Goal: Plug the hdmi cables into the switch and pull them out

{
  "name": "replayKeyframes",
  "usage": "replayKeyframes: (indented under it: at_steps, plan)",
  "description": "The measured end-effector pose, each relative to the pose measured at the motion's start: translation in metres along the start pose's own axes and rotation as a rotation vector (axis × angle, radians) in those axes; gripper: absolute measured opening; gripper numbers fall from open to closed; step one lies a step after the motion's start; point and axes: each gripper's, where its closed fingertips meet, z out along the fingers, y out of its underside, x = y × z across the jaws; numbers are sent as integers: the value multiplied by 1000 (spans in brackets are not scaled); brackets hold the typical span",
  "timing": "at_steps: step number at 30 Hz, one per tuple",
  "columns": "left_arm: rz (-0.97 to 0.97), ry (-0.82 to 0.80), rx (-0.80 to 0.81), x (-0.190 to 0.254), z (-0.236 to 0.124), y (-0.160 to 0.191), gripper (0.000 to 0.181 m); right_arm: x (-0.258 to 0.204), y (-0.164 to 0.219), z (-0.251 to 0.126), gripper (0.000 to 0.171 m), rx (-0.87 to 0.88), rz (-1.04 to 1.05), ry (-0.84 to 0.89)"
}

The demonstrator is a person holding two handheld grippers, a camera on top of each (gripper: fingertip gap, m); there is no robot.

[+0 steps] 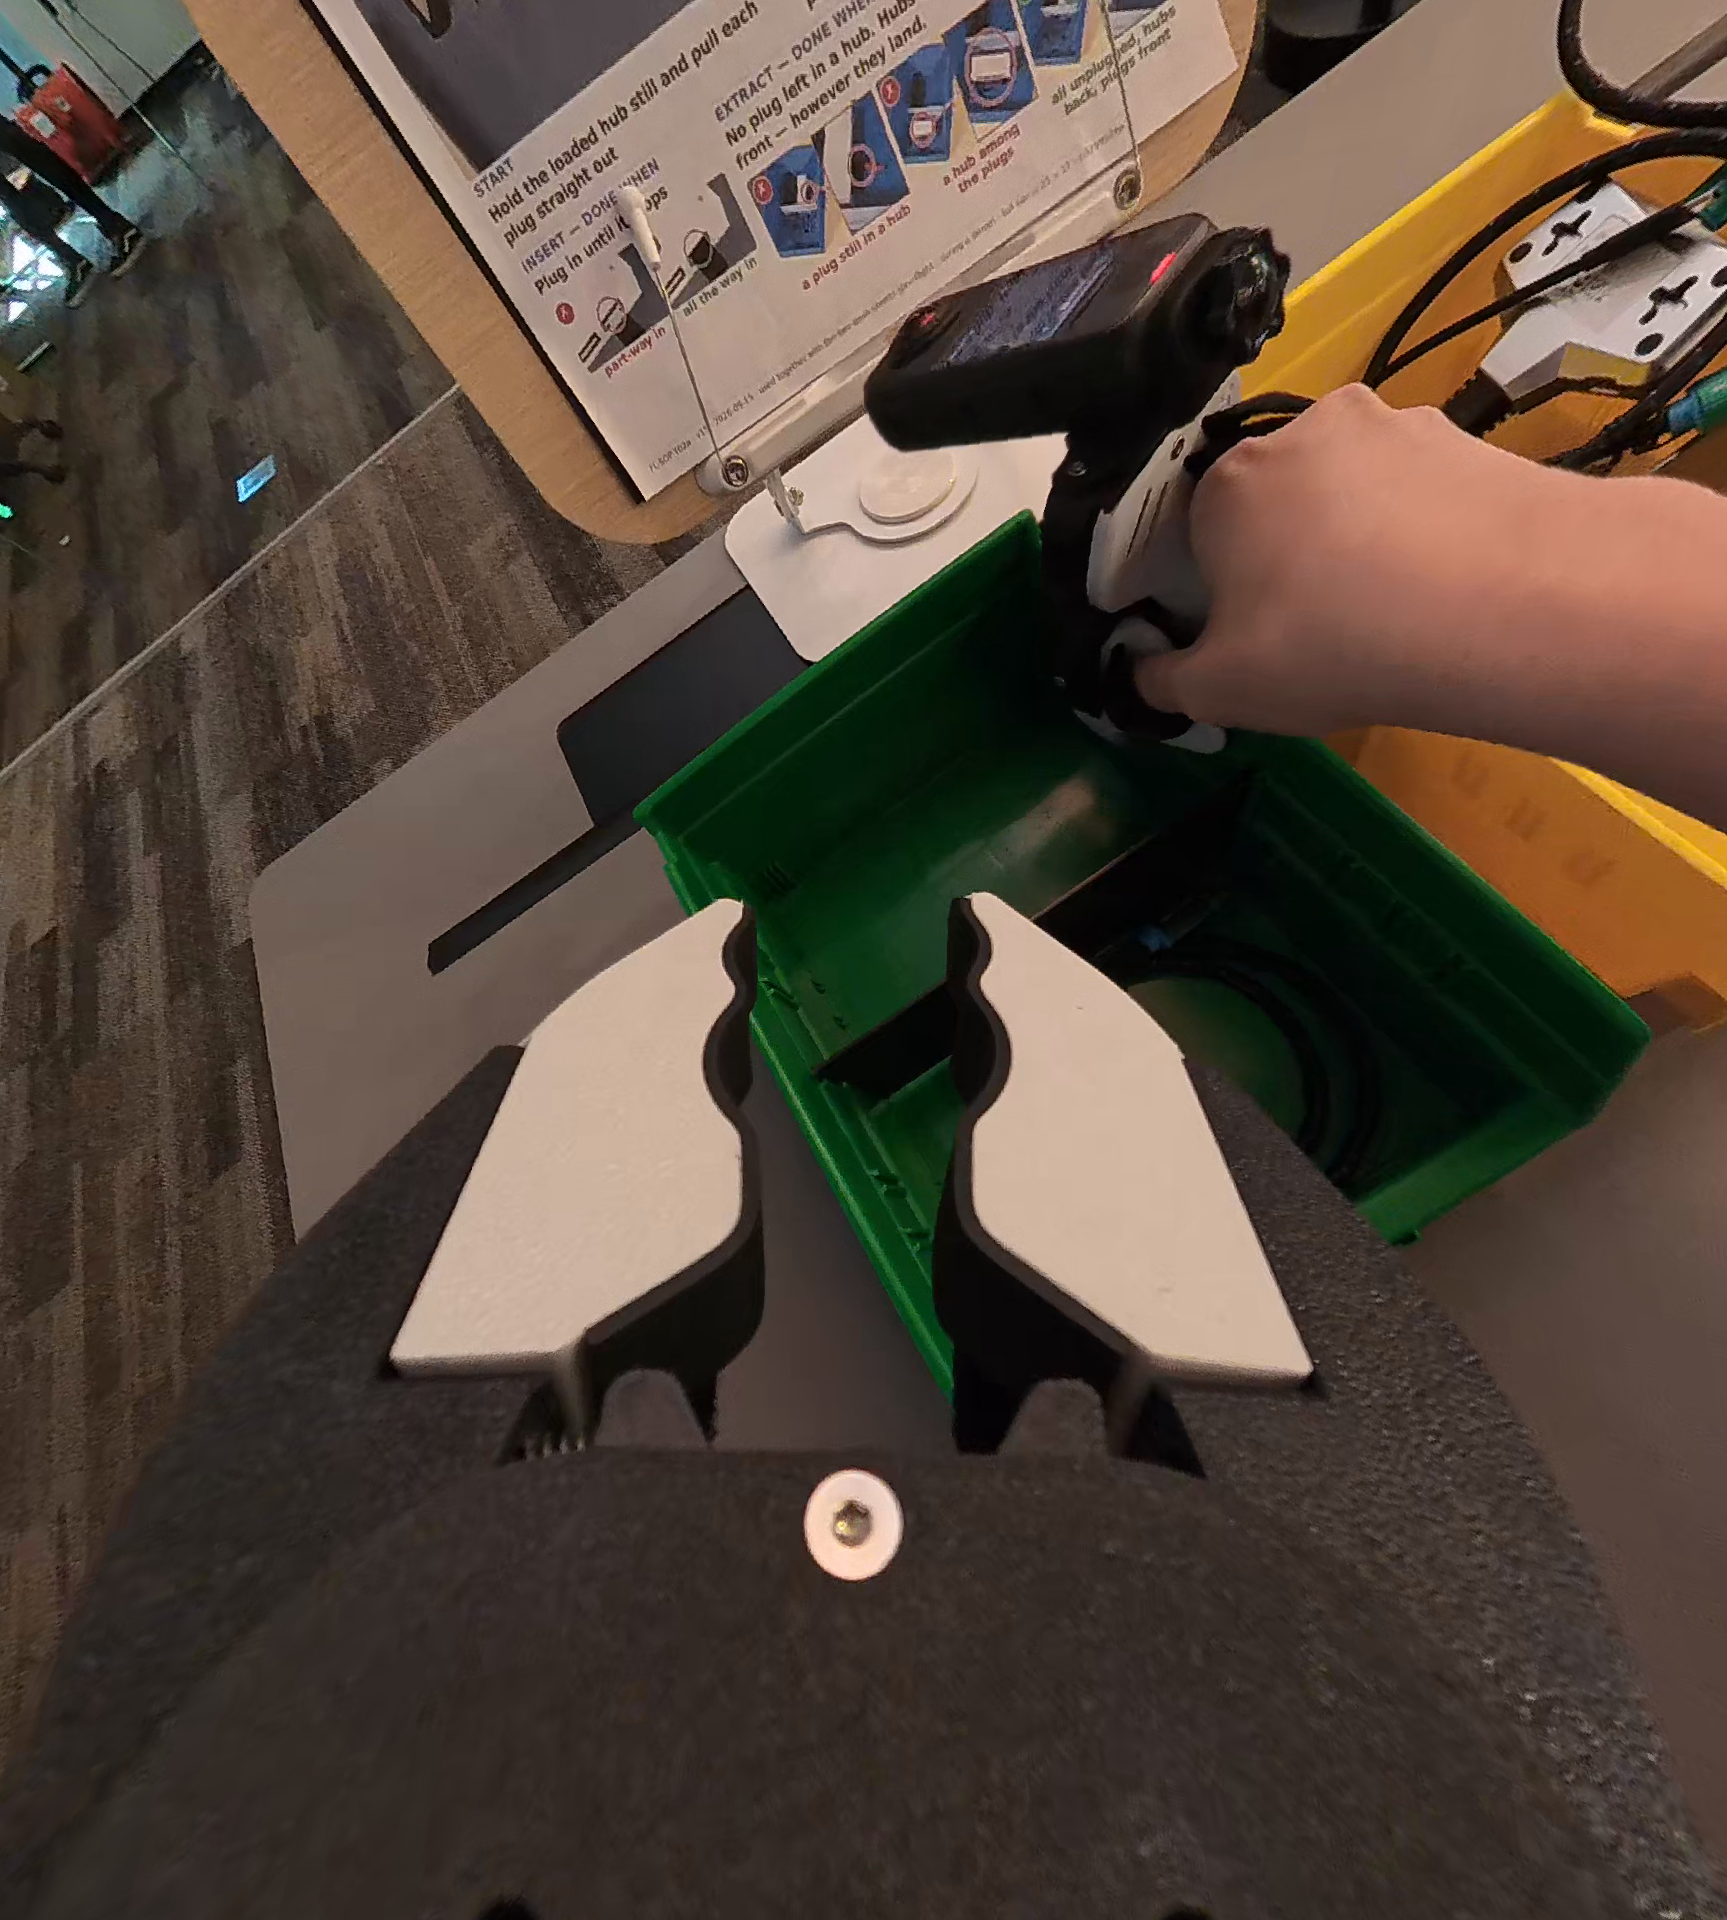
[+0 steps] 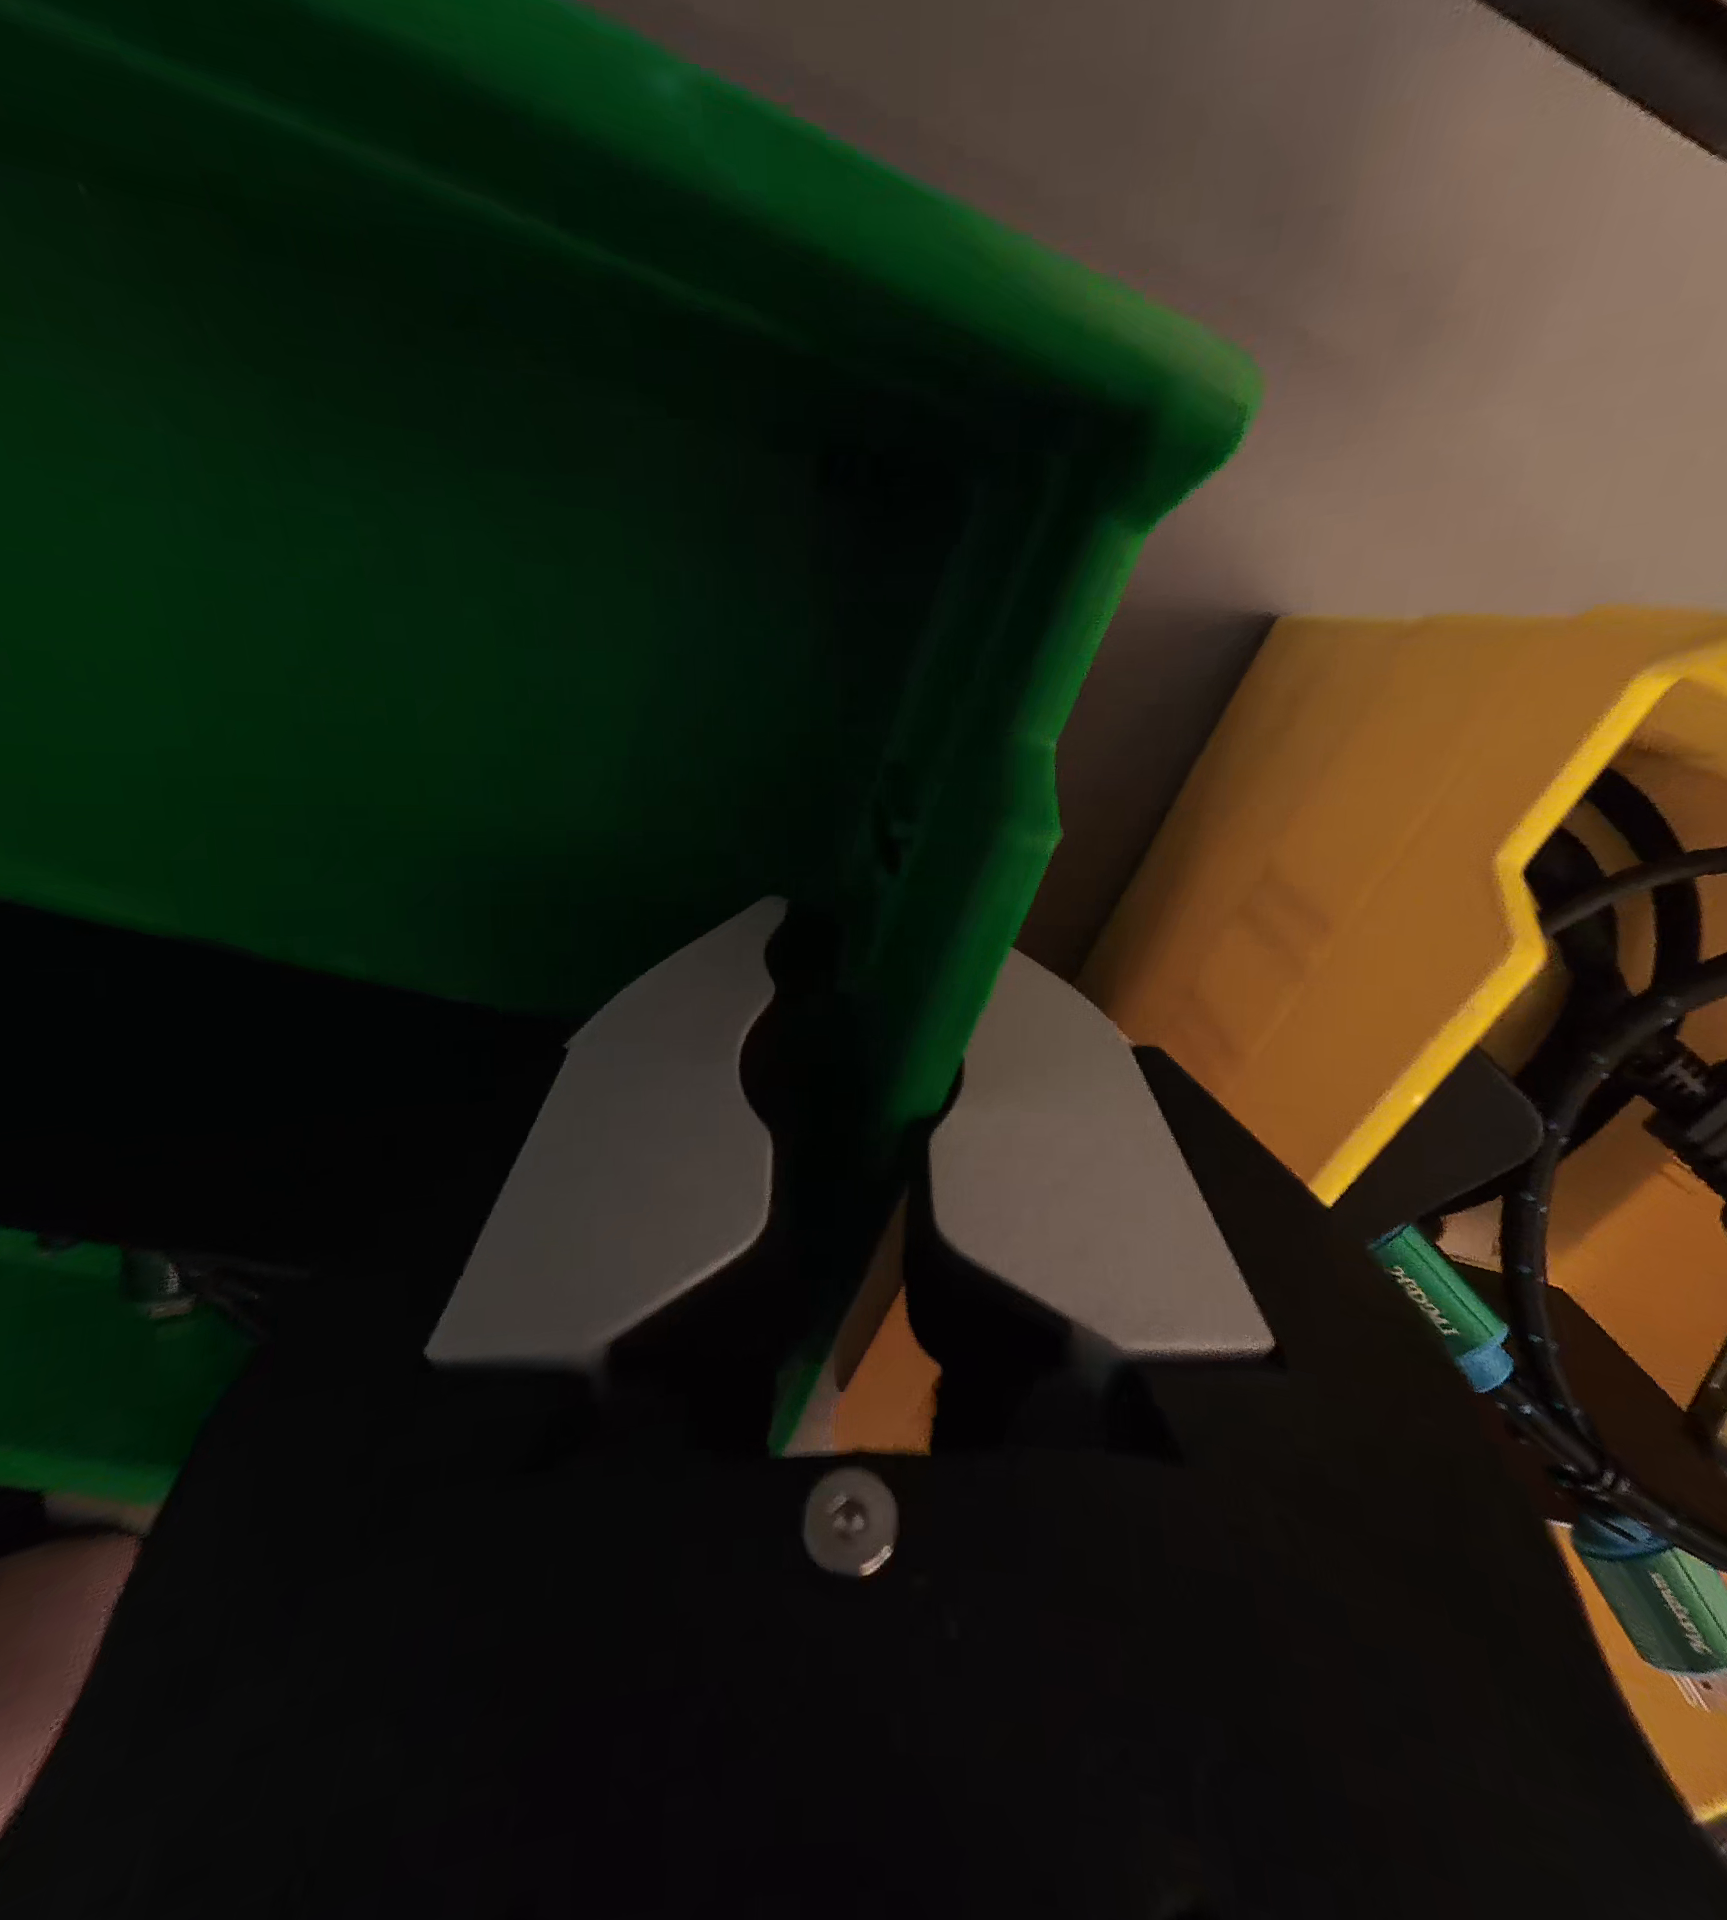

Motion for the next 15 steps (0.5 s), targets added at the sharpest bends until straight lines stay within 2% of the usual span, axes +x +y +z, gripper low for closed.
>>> replayKeyframes:
  at_steps: [2, 5, 10, 15]
  plan:
    - [8, 1, -5, 1, 1, 0, 35, -3, -1, 0, 15, 8, 6, -33]
    - [17, -4, 1, 1, -1, 0, 34, -14, -7, -3, 7, 30, 77, -196]
    - [-3, -10, 21, -2, -5, -2, 32, -19, -2, -5, 7, -30, 104, -258]
    - [-21, -13, 33, -1, -9, -4, 32, -22, 3, -26, 7, -111, 99, -269]
